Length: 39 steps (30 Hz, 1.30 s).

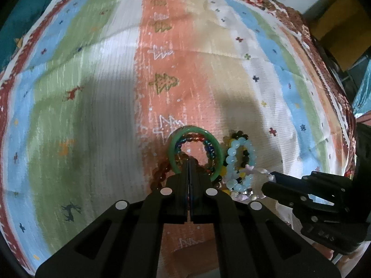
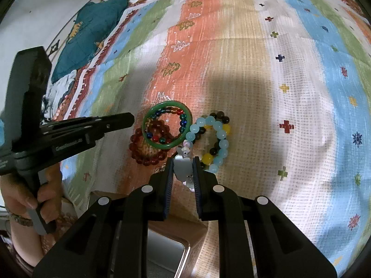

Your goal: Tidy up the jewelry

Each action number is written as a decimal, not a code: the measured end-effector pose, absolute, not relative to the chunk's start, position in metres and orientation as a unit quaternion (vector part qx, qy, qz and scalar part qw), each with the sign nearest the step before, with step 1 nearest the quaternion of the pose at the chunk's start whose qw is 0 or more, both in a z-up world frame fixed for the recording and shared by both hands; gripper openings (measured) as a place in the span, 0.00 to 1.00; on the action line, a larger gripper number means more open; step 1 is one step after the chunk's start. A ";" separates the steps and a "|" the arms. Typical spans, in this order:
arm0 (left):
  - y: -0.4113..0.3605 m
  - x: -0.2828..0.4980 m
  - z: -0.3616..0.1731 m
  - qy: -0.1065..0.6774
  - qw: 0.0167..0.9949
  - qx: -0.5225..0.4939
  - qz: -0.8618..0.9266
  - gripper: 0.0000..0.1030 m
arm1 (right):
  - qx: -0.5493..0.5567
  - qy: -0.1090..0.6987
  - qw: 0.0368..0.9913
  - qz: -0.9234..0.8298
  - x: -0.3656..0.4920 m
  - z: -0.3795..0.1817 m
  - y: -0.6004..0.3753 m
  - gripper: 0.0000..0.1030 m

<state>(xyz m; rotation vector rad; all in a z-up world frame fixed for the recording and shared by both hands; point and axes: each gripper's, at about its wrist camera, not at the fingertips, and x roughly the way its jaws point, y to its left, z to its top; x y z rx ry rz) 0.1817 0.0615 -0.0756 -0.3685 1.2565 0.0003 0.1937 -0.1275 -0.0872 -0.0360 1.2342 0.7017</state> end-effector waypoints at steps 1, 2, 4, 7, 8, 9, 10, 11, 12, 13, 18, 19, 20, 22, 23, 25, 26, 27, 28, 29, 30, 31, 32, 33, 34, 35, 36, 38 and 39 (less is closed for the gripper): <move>0.062 0.182 -0.079 0.589 0.790 -0.171 0.003 0.01 | -0.017 0.567 0.758 0.322 0.194 -0.087 -0.127 0.17; 0.063 0.183 -0.081 0.591 0.788 -0.172 0.007 0.03 | -0.018 0.567 0.758 0.322 0.194 -0.088 -0.127 0.17; 0.063 0.184 -0.085 0.598 0.783 -0.171 0.010 0.12 | -0.019 0.568 0.757 0.322 0.194 -0.088 -0.127 0.17; 0.065 0.185 -0.090 0.603 0.779 -0.173 0.014 0.23 | -0.020 0.568 0.757 0.321 0.194 -0.089 -0.126 0.17; 0.064 0.186 -0.092 0.604 0.778 -0.171 0.014 0.25 | -0.021 0.569 0.757 0.321 0.194 -0.090 -0.126 0.17; 0.064 0.186 -0.093 0.605 0.778 -0.169 0.016 0.25 | -0.022 0.569 0.756 0.322 0.194 -0.091 -0.125 0.17; 0.063 0.187 -0.094 0.606 0.778 -0.165 0.017 0.25 | -0.022 0.569 0.756 0.322 0.193 -0.091 -0.125 0.17; 0.063 0.187 -0.096 0.609 0.776 -0.163 0.017 0.25 | -0.023 0.570 0.756 0.323 0.193 -0.091 -0.125 0.17; 0.062 0.188 -0.097 0.610 0.775 -0.163 0.017 0.25 | -0.023 0.570 0.755 0.323 0.193 -0.092 -0.124 0.17; 0.062 0.188 -0.098 0.611 0.774 -0.164 0.017 0.25 | -0.023 0.571 0.755 0.323 0.193 -0.093 -0.124 0.17; 0.060 0.190 -0.102 0.614 0.773 -0.158 0.016 0.25 | -0.023 0.572 0.753 0.323 0.194 -0.094 -0.124 0.17; 0.060 0.190 -0.103 0.615 0.772 -0.158 0.016 0.25 | -0.024 0.573 0.753 0.323 0.194 -0.094 -0.124 0.17; 0.059 0.191 -0.104 0.616 0.772 -0.157 0.017 0.25 | -0.024 0.573 0.753 0.323 0.194 -0.094 -0.124 0.17; 0.058 0.191 -0.105 0.616 0.772 -0.156 0.017 0.24 | -0.025 0.574 0.752 0.323 0.194 -0.095 -0.123 0.17; 0.059 0.192 -0.105 0.616 0.772 -0.156 0.017 0.24 | -0.025 0.575 0.751 0.323 0.194 -0.096 -0.123 0.17; 0.059 0.192 -0.105 0.615 0.772 -0.160 0.017 0.24 | -0.026 0.576 0.750 0.324 0.194 -0.096 -0.122 0.17; 0.060 0.192 -0.106 0.615 0.772 -0.163 0.017 0.24 | -0.026 0.576 0.750 0.324 0.194 -0.096 -0.122 0.17; 0.062 0.193 -0.106 0.615 0.770 -0.168 0.016 0.24 | -0.026 0.576 0.750 0.324 0.194 -0.096 -0.122 0.17; 0.064 0.192 -0.106 0.614 0.770 -0.173 0.016 0.24 | -0.026 0.576 0.750 0.324 0.194 -0.097 -0.122 0.17; 0.066 0.192 -0.106 0.613 0.769 -0.179 0.015 0.24 | -0.026 0.576 0.750 0.324 0.194 -0.097 -0.122 0.17; 0.068 0.192 -0.106 0.612 0.768 -0.187 0.015 0.24 | -0.026 0.576 0.750 0.324 0.194 -0.097 -0.122 0.17; 0.069 0.192 -0.106 0.611 0.768 -0.191 0.015 0.24 | -0.026 0.576 0.750 0.323 0.194 -0.097 -0.122 0.17; 0.071 0.192 -0.105 0.609 0.769 -0.192 0.017 0.24 | -0.025 0.576 0.750 0.323 0.194 -0.097 -0.122 0.17; 0.072 0.192 -0.105 0.607 0.771 -0.193 0.020 0.24 | -0.026 0.577 0.750 0.322 0.194 -0.097 -0.122 0.17; 0.074 0.192 -0.105 0.606 0.771 -0.194 0.023 0.24 | -0.027 0.577 0.750 0.322 0.194 -0.098 -0.121 0.17; 0.074 0.192 -0.105 0.605 0.771 -0.195 0.024 0.24 | -0.027 0.577 0.750 0.323 0.194 -0.098 -0.121 0.17; 0.075 0.192 -0.105 0.605 0.772 -0.196 0.025 0.24 | -0.028 0.577 0.749 0.323 0.194 -0.098 -0.121 0.17; 0.077 0.192 -0.104 0.604 0.772 -0.195 0.029 0.24 | -0.028 0.578 0.749 0.323 0.194 -0.098 -0.120 0.17; 0.078 0.192 -0.104 0.603 0.773 -0.194 0.031 0.24 | -0.028 0.578 0.749 0.323 0.194 -0.098 -0.120 0.17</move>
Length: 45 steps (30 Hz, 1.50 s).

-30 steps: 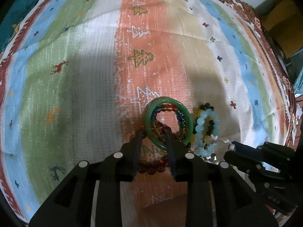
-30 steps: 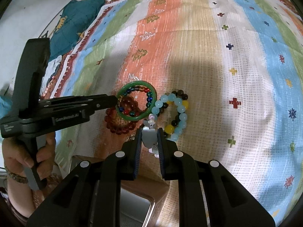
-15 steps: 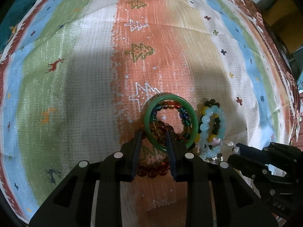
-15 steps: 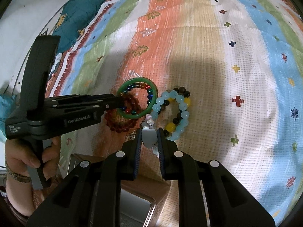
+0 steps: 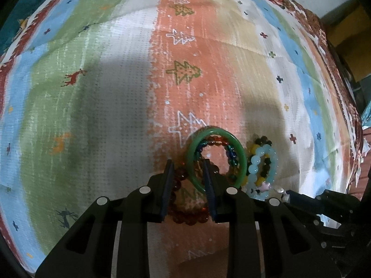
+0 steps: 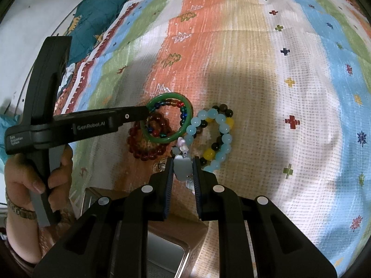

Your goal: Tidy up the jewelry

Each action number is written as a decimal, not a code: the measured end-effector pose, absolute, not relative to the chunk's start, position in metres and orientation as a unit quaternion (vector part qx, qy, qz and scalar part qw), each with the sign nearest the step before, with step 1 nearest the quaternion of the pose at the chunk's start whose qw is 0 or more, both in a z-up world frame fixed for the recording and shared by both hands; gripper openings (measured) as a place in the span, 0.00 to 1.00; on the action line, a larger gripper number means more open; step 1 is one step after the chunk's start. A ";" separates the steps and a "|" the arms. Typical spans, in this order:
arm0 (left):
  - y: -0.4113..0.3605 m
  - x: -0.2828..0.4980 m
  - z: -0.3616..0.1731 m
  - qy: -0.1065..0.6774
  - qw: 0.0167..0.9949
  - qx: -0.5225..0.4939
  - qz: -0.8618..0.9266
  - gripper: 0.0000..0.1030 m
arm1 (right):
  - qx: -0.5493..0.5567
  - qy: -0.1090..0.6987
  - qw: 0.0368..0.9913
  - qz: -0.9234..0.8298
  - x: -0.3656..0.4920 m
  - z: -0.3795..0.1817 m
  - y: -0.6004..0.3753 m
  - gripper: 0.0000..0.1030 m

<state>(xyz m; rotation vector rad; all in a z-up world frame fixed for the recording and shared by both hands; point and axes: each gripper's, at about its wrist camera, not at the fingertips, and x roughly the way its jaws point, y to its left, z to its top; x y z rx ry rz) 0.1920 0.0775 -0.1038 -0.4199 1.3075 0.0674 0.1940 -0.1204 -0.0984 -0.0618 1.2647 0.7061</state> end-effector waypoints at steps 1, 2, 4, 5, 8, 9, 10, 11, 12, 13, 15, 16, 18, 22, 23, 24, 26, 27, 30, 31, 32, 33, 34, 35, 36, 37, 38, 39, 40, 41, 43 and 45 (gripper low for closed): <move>0.078 0.192 -0.103 0.603 0.773 -0.194 0.032 0.24 | -0.028 0.579 0.748 0.323 0.194 -0.098 -0.121 0.17; 0.079 0.192 -0.103 0.603 0.773 -0.196 0.032 0.23 | -0.028 0.579 0.748 0.323 0.194 -0.099 -0.120 0.17; 0.079 0.193 -0.102 0.604 0.773 -0.192 0.030 0.23 | -0.028 0.579 0.748 0.323 0.194 -0.099 -0.120 0.17; 0.079 0.194 -0.102 0.604 0.773 -0.188 0.032 0.23 | -0.029 0.579 0.748 0.323 0.194 -0.098 -0.120 0.17; 0.075 0.194 -0.103 0.606 0.774 -0.179 0.033 0.23 | -0.029 0.579 0.748 0.323 0.194 -0.099 -0.120 0.17; 0.074 0.194 -0.103 0.606 0.775 -0.176 0.034 0.23 | -0.030 0.580 0.747 0.323 0.195 -0.099 -0.120 0.17; 0.073 0.194 -0.103 0.606 0.776 -0.174 0.034 0.23 | -0.030 0.580 0.747 0.323 0.195 -0.099 -0.120 0.17; 0.073 0.195 -0.103 0.606 0.775 -0.174 0.032 0.23 | -0.030 0.580 0.747 0.323 0.195 -0.100 -0.121 0.17; 0.072 0.196 -0.105 0.608 0.774 -0.174 0.030 0.23 | -0.030 0.580 0.747 0.323 0.195 -0.099 -0.120 0.17; 0.071 0.196 -0.106 0.609 0.773 -0.172 0.028 0.23 | -0.030 0.581 0.747 0.323 0.195 -0.100 -0.121 0.17; 0.068 0.197 -0.108 0.612 0.772 -0.170 0.025 0.23 | -0.031 0.581 0.747 0.322 0.195 -0.100 -0.120 0.17; 0.067 0.197 -0.108 0.613 0.773 -0.164 0.026 0.23 | -0.031 0.581 0.746 0.322 0.195 -0.101 -0.119 0.17; 0.064 0.197 -0.107 0.612 0.775 -0.155 0.027 0.22 | -0.032 0.582 0.746 0.322 0.194 -0.101 -0.119 0.17; 0.063 0.196 -0.106 0.608 0.778 -0.155 0.020 0.13 | -0.032 0.583 0.746 0.321 0.194 -0.101 -0.119 0.17; 0.063 0.196 -0.106 0.609 0.778 -0.155 0.019 0.12 | -0.032 0.583 0.746 0.321 0.194 -0.102 -0.118 0.17; 0.062 0.196 -0.106 0.608 0.779 -0.153 0.019 0.11 | -0.032 0.583 0.746 0.321 0.194 -0.102 -0.118 0.17; 0.060 0.196 -0.106 0.608 0.780 -0.148 0.019 0.11 | -0.032 0.583 0.746 0.321 0.194 -0.102 -0.118 0.17; 0.059 0.196 -0.106 0.608 0.780 -0.146 0.019 0.10 | -0.032 0.583 0.746 0.321 0.194 -0.102 -0.118 0.17; 0.060 0.196 -0.104 0.605 0.782 -0.147 0.019 0.08 | -0.033 0.583 0.746 0.321 0.194 -0.102 -0.117 0.17; 0.059 0.196 -0.103 0.604 0.784 -0.143 0.022 0.07 | -0.033 0.583 0.746 0.320 0.194 -0.103 -0.117 0.17; 0.059 0.195 -0.103 0.603 0.785 -0.140 0.024 0.06 | -0.033 0.583 0.746 0.319 0.194 -0.103 -0.117 0.17; 0.060 0.195 -0.101 0.602 0.786 -0.140 0.024 0.06 | -0.034 0.584 0.746 0.318 0.194 -0.103 -0.117 0.17; 0.060 0.194 -0.100 0.601 0.786 -0.141 0.022 0.06 | -0.034 0.584 0.747 0.318 0.194 -0.103 -0.117 0.17; 0.060 0.193 -0.099 0.600 0.787 -0.141 0.020 0.06 | -0.034 0.584 0.747 0.317 0.194 -0.104 -0.117 0.17; 0.060 0.192 -0.098 0.599 0.788 -0.141 0.020 0.06 | -0.034 0.583 0.747 0.317 0.194 -0.103 -0.117 0.17; 0.059 0.192 -0.097 0.598 0.789 -0.139 0.020 0.06 | -0.034 0.582 0.747 0.318 0.194 -0.103 -0.117 0.17; 0.059 0.191 -0.096 0.597 0.790 -0.139 0.020 0.06 | -0.034 0.582 0.748 0.318 0.194 -0.102 -0.117 0.17; 0.059 0.191 -0.096 0.597 0.790 -0.139 0.020 0.06 | -0.034 0.581 0.748 0.320 0.194 -0.101 -0.118 0.17; 0.058 0.191 -0.096 0.598 0.790 -0.136 0.019 0.06 | -0.033 0.580 0.748 0.321 0.194 -0.101 -0.118 0.17; 0.058 0.190 -0.095 0.598 0.790 -0.135 0.020 0.06 | -0.033 0.580 0.748 0.322 0.193 -0.100 -0.118 0.17; 0.058 0.189 -0.094 0.596 0.792 -0.134 0.019 0.06 | -0.031 0.579 0.748 0.322 0.193 -0.100 -0.119 0.17; 0.059 0.188 -0.090 0.592 0.794 -0.136 0.018 0.06 | -0.030 0.579 0.749 0.321 0.194 -0.099 -0.120 0.17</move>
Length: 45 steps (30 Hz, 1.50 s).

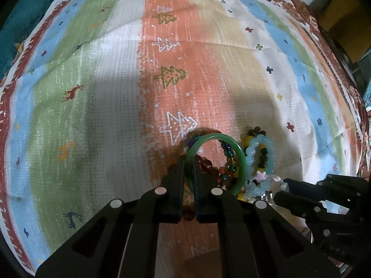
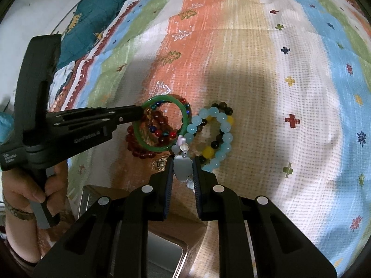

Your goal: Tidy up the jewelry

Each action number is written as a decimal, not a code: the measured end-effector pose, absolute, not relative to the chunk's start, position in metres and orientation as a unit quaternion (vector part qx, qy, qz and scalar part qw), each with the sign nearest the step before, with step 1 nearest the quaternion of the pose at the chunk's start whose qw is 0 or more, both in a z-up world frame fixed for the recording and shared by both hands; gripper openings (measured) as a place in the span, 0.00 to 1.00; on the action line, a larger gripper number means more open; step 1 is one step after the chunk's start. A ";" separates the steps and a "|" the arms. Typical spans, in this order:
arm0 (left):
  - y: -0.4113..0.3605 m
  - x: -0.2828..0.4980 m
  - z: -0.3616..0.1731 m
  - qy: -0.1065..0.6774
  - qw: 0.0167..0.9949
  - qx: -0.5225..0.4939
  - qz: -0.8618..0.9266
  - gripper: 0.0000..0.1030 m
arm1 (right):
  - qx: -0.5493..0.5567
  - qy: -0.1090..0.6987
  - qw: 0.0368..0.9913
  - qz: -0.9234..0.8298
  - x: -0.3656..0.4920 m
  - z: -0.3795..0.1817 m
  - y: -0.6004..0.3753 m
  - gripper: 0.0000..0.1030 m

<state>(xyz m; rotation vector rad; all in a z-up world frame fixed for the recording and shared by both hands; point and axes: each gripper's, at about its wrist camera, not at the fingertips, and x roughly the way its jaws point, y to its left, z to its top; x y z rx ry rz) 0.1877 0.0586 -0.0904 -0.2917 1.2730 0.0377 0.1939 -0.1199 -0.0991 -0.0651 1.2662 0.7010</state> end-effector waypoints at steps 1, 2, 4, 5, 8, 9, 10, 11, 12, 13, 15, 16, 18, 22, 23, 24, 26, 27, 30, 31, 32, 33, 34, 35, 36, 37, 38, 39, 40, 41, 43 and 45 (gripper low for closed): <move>0.059 0.187 -0.089 0.590 0.795 -0.137 0.016 0.06 | -0.029 0.579 0.749 0.320 0.195 -0.099 -0.120 0.17; 0.058 0.186 -0.088 0.589 0.796 -0.138 0.015 0.06 | -0.029 0.579 0.749 0.321 0.195 -0.098 -0.121 0.17; 0.058 0.184 -0.085 0.586 0.798 -0.141 0.013 0.06 | -0.028 0.578 0.750 0.321 0.196 -0.097 -0.123 0.17; 0.059 0.183 -0.084 0.585 0.799 -0.143 0.013 0.06 | -0.028 0.577 0.751 0.321 0.196 -0.096 -0.123 0.17; 0.059 0.179 -0.078 0.579 0.802 -0.146 0.012 0.06 | -0.028 0.572 0.753 0.323 0.194 -0.092 -0.123 0.17; 0.060 0.178 -0.076 0.576 0.804 -0.148 0.012 0.06 | -0.029 0.571 0.754 0.323 0.193 -0.091 -0.123 0.17; 0.060 0.177 -0.075 0.574 0.805 -0.150 0.011 0.06 | -0.028 0.569 0.755 0.325 0.192 -0.089 -0.124 0.17; 0.061 0.176 -0.073 0.572 0.806 -0.152 0.011 0.06 | -0.027 0.566 0.756 0.327 0.191 -0.086 -0.125 0.17; 0.062 0.175 -0.071 0.570 0.807 -0.154 0.010 0.06 | -0.026 0.563 0.758 0.329 0.190 -0.084 -0.125 0.17; 0.062 0.174 -0.069 0.567 0.808 -0.157 0.010 0.06 | -0.026 0.559 0.760 0.330 0.188 -0.081 -0.126 0.17; 0.064 0.172 -0.065 0.562 0.811 -0.161 0.010 0.06 | -0.028 0.553 0.764 0.331 0.186 -0.076 -0.126 0.17; 0.064 0.170 -0.061 0.558 0.813 -0.164 0.008 0.06 | -0.031 0.546 0.770 0.329 0.184 -0.073 -0.127 0.17; 0.064 0.167 -0.057 0.553 0.816 -0.168 0.005 0.06 | -0.034 0.539 0.774 0.330 0.181 -0.069 -0.127 0.17; 0.063 0.160 -0.051 0.545 0.821 -0.168 0.006 0.06 | -0.035 0.527 0.781 0.334 0.175 -0.061 -0.130 0.17; 0.062 0.158 -0.048 0.543 0.823 -0.166 0.005 0.06 | -0.035 0.524 0.782 0.335 0.173 -0.059 -0.130 0.17; 0.061 0.157 -0.047 0.541 0.824 -0.166 0.004 0.06 | -0.035 0.521 0.783 0.338 0.171 -0.056 -0.131 0.17; 0.059 0.154 -0.043 0.536 0.828 -0.165 0.001 0.06 | -0.035 0.513 0.786 0.344 0.166 -0.051 -0.131 0.17; 0.059 0.152 -0.041 0.534 0.829 -0.163 0.001 0.06 | -0.035 0.509 0.787 0.347 0.163 -0.049 -0.132 0.17; 0.056 0.148 -0.037 0.529 0.834 -0.157 0.003 0.06 | -0.038 0.504 0.788 0.352 0.158 -0.047 -0.131 0.17; 0.056 0.147 -0.037 0.529 0.834 -0.156 0.004 0.06 | -0.039 0.502 0.789 0.353 0.157 -0.046 -0.131 0.17; 0.056 0.146 -0.036 0.529 0.834 -0.156 0.004 0.06 | -0.040 0.500 0.789 0.355 0.154 -0.046 -0.131 0.17; 0.056 0.145 -0.036 0.528 0.835 -0.155 0.005 0.06 | -0.042 0.498 0.790 0.355 0.153 -0.045 -0.131 0.17; 0.056 0.144 -0.035 0.527 0.835 -0.155 0.005 0.06 | -0.043 0.497 0.791 0.355 0.151 -0.044 -0.131 0.17; 0.056 0.143 -0.034 0.526 0.836 -0.156 0.004 0.06 | -0.044 0.494 0.792 0.355 0.149 -0.043 -0.131 0.17; 0.057 0.142 -0.033 0.525 0.837 -0.158 0.004 0.06 | -0.045 0.492 0.793 0.356 0.147 -0.041 -0.131 0.17; 0.057 0.139 -0.031 0.522 0.838 -0.160 0.003 0.06 | -0.045 0.490 0.794 0.357 0.145 -0.040 -0.132 0.17; 0.057 0.137 -0.029 0.519 0.840 -0.161 0.001 0.06 | -0.044 0.488 0.794 0.360 0.143 -0.038 -0.132 0.17; 0.057 0.136 -0.028 0.517 0.840 -0.163 0.000 0.06 | -0.043 0.486 0.795 0.361 0.141 -0.037 -0.132 0.17; 0.057 0.132 -0.026 0.514 0.841 -0.166 -0.002 0.06 | -0.043 0.485 0.795 0.362 0.140 -0.036 -0.133 0.17; 0.056 0.129 -0.025 0.512 0.842 -0.168 -0.005 0.06 | -0.043 0.483 0.795 0.364 0.138 -0.035 -0.133 0.17; 0.055 0.122 -0.021 0.506 0.846 -0.169 -0.009 0.06 | -0.043 0.479 0.796 0.367 0.134 -0.032 -0.134 0.17; 0.052 0.113 -0.017 0.500 0.849 -0.171 -0.013 0.06 | -0.044 0.474 0.797 0.373 0.130 -0.028 -0.133 0.17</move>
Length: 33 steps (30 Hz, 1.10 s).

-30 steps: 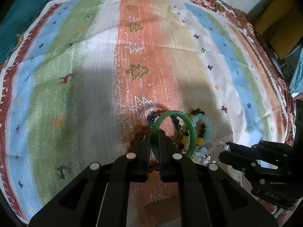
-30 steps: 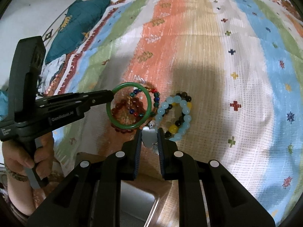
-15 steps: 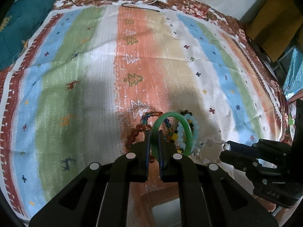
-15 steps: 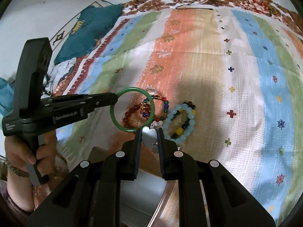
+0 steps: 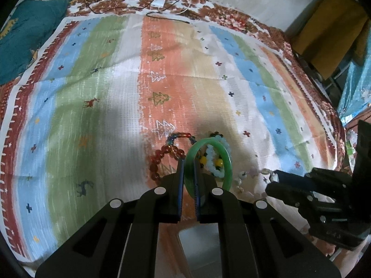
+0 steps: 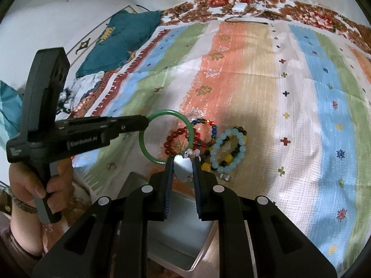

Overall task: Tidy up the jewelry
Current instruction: 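Carry the green bangle with the left tool over the silver tin while the right tool follows, then lower the bangle into the tin and open both tools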

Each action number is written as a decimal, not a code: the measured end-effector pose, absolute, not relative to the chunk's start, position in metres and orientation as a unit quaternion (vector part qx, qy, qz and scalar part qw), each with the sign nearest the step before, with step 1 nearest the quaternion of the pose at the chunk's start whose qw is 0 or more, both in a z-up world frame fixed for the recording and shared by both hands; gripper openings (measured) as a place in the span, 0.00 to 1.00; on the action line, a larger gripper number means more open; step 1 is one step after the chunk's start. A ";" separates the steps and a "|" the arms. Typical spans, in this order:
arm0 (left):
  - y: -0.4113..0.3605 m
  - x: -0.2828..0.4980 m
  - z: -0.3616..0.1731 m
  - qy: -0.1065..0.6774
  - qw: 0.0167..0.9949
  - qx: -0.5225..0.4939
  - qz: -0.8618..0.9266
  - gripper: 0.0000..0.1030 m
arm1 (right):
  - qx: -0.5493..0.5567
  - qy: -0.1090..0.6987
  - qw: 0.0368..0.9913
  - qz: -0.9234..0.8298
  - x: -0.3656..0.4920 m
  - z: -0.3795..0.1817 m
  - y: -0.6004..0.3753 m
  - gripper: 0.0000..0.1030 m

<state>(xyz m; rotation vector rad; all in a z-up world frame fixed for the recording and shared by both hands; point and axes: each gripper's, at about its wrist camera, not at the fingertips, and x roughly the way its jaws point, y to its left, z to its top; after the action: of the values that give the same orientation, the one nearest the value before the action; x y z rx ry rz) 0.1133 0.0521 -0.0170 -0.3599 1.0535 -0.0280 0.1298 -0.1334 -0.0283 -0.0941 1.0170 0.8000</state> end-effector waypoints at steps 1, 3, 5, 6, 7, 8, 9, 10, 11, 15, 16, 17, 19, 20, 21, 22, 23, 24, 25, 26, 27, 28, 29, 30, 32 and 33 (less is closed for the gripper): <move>0.051 0.110 -0.016 0.497 0.850 -0.171 -0.015 0.06 | -0.044 0.471 0.797 0.374 0.128 -0.027 -0.133 0.17; 0.049 0.103 -0.013 0.493 0.853 -0.172 -0.017 0.06 | -0.049 0.466 0.799 0.376 0.125 -0.024 -0.132 0.17; 0.047 0.096 -0.012 0.489 0.855 -0.170 -0.018 0.06 | -0.054 0.463 0.801 0.376 0.122 -0.023 -0.132 0.17; 0.046 0.093 -0.011 0.487 0.857 -0.168 -0.019 0.06 | -0.055 0.462 0.801 0.377 0.121 -0.023 -0.132 0.17; 0.045 0.090 -0.010 0.486 0.858 -0.167 -0.020 0.06 | -0.055 0.461 0.800 0.379 0.119 -0.022 -0.132 0.17; 0.044 0.087 -0.010 0.485 0.858 -0.165 -0.022 0.06 | -0.055 0.460 0.800 0.380 0.117 -0.022 -0.132 0.17; 0.042 0.084 -0.010 0.484 0.859 -0.163 -0.024 0.07 | -0.056 0.459 0.801 0.380 0.115 -0.022 -0.133 0.17; 0.040 0.081 -0.010 0.483 0.860 -0.160 -0.023 0.07 | -0.056 0.459 0.801 0.381 0.114 -0.022 -0.134 0.17; 0.039 0.078 -0.010 0.483 0.861 -0.158 -0.024 0.06 | -0.056 0.458 0.800 0.383 0.112 -0.022 -0.135 0.17; 0.035 0.066 -0.008 0.478 0.863 -0.158 -0.032 0.06 | -0.052 0.456 0.799 0.390 0.103 -0.021 -0.139 0.17; 0.033 0.062 -0.008 0.477 0.864 -0.157 -0.034 0.07 | -0.052 0.455 0.799 0.390 0.102 -0.020 -0.139 0.17; 0.032 0.058 -0.008 0.475 0.865 -0.157 -0.035 0.07 | -0.050 0.453 0.799 0.392 0.099 -0.019 -0.141 0.17; 0.031 0.052 -0.008 0.474 0.866 -0.157 -0.038 0.07 | -0.047 0.451 0.798 0.397 0.094 -0.017 -0.143 0.17; 0.030 0.050 -0.008 0.473 0.866 -0.157 -0.038 0.07 | -0.044 0.448 0.798 0.400 0.091 -0.016 -0.144 0.17; 0.030 0.047 -0.009 0.473 0.866 -0.158 -0.039 0.07 | -0.043 0.447 0.798 0.402 0.089 -0.015 -0.145 0.17; 0.029 0.044 -0.009 0.472 0.866 -0.158 -0.040 0.07 | -0.042 0.445 0.797 0.405 0.086 -0.014 -0.146 0.17; 0.029 0.042 -0.009 0.472 0.866 -0.159 -0.040 0.07 | -0.041 0.445 0.797 0.407 0.085 -0.014 -0.147 0.17; 0.028 0.040 -0.009 0.472 0.866 -0.159 -0.041 0.07 | -0.040 0.445 0.796 0.408 0.083 -0.014 -0.148 0.17; 0.027 0.039 -0.009 0.471 0.867 -0.159 -0.042 0.07 | -0.039 0.445 0.795 0.410 0.082 -0.015 -0.149 0.17; 0.026 0.036 -0.010 0.471 0.867 -0.158 -0.043 0.07 | -0.040 0.446 0.794 0.411 0.080 -0.015 -0.149 0.17; 0.025 0.035 -0.010 0.470 0.867 -0.157 -0.043 0.07 | -0.040 0.446 0.794 0.412 0.078 -0.016 -0.150 0.17; 0.024 0.033 -0.011 0.471 0.867 -0.156 -0.044 0.07 | -0.040 0.446 0.793 0.412 0.077 -0.016 -0.151 0.17; 0.024 0.032 -0.011 0.472 0.867 -0.156 -0.045 0.07 | -0.041 0.446 0.793 0.412 0.075 -0.017 -0.152 0.17; 0.023 0.030 -0.012 0.473 0.866 -0.155 -0.045 0.07 | -0.041 0.447 0.793 0.413 0.074 -0.018 -0.152 0.17; 0.021 0.028 -0.013 0.474 0.866 -0.151 -0.044 0.07 | -0.043 0.449 0.791 0.414 0.072 -0.020 -0.152 0.17; 0.020 0.028 -0.013 0.474 0.866 -0.150 -0.044 0.07 | -0.044 0.449 0.791 0.414 0.071 -0.020 -0.153 0.17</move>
<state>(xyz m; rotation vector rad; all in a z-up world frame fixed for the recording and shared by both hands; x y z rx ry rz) 0.0276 0.0201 -0.0131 -0.3148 0.9927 -0.0923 0.0708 -0.1526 -0.0200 -0.0939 0.9656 0.8917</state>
